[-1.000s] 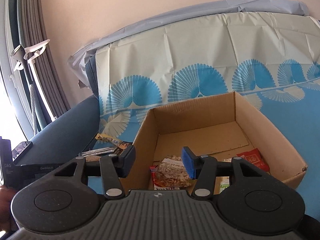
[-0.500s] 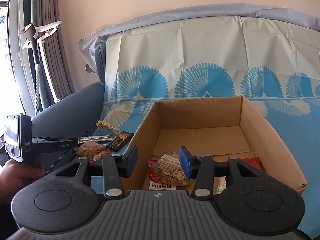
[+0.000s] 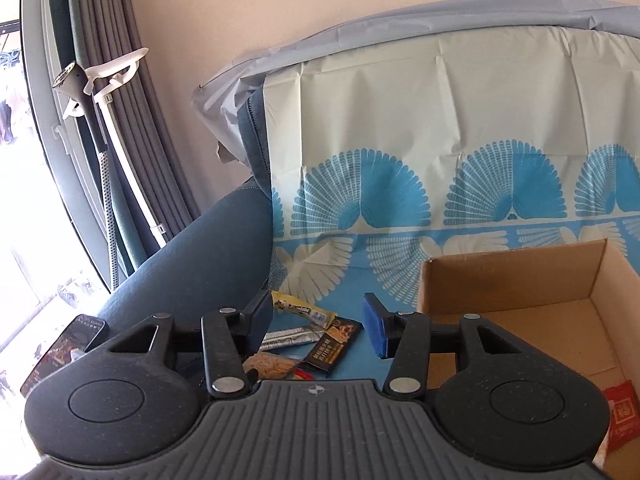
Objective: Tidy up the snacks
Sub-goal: 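Grasp the dark biscuit bar with the right tool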
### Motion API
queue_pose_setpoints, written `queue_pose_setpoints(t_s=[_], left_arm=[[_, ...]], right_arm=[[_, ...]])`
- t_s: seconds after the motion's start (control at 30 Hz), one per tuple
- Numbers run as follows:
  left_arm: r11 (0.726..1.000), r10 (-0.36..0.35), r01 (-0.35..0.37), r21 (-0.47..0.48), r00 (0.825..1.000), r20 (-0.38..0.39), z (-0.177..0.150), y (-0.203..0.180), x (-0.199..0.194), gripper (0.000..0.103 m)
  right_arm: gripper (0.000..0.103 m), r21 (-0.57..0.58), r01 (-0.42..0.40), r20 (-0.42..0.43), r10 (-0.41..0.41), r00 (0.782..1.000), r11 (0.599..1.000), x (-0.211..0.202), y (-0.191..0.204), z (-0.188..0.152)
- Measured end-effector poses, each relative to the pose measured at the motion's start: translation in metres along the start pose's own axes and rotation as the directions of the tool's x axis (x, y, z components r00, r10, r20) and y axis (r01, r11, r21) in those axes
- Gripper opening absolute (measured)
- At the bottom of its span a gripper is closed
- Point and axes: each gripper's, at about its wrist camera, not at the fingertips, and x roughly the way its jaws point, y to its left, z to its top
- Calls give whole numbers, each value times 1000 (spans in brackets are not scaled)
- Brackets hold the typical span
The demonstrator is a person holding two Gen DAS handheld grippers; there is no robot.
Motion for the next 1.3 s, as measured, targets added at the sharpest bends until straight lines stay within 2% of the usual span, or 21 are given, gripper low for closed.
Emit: queue_pose_setpoints(t_s=[0.1,0.23,0.33,0.53,0.6,0.73,0.77,0.83,0.97,1.0,1.03,1.1,1.17,1.3], left_arm=[[1000,4,-4,15,1000,-6,-1,-3,3,77],[1000,-3,3,15,1000,-12,-2,-2,6,77],[1000,-11,11,15,1000,-20,-2,-3,9,77],[999,-31,32,17,998,-54,-5,-1,25,77],[999,-34,35,15,998,-60,-6,0,29,77],[999,-42,42,-3,996,-78,-9,3,35,69],[999,-46,45,-13,995,-84,-9,5,36,64],[999,-44,41,-33,994,-100,-10,8,40,48],[996,-55,48,-73,994,-96,-11,15,41,41],[996,-57,49,-77,994,-95,-11,15,40,40],[996,-58,50,-79,994,-94,-11,16,40,40],[995,-61,53,-90,994,-90,-11,18,39,39],[993,-67,59,-100,994,-86,-11,20,38,38],[991,-80,70,-116,994,-77,-11,23,34,37]], right_arm=[[54,2,9,-44,-9,999,1000,30,9,6],[62,-2,58,-132,-58,990,998,80,17,7],[63,10,99,-227,-94,969,995,123,18,1],[77,14,170,-363,-154,919,985,198,11,-21],[79,18,197,-397,-174,901,980,220,7,-28],[83,0,237,-441,-213,872,971,256,2,-41],[85,-6,243,-455,-219,863,970,265,1,-44],[85,-38,271,-480,-255,839,962,280,2,-51],[85,-92,280,-508,-286,812,956,299,7,-64],[86,-113,280,-502,-299,812,953,300,10,-66],[86,-133,279,-493,-308,814,951,301,12,-68],[76,-147,260,-475,-299,828,954,297,15,-69],[46,-173,237,-459,-292,839,956,291,19,-67],[42,-154,227,-479,-274,834,962,277,15,-64]])
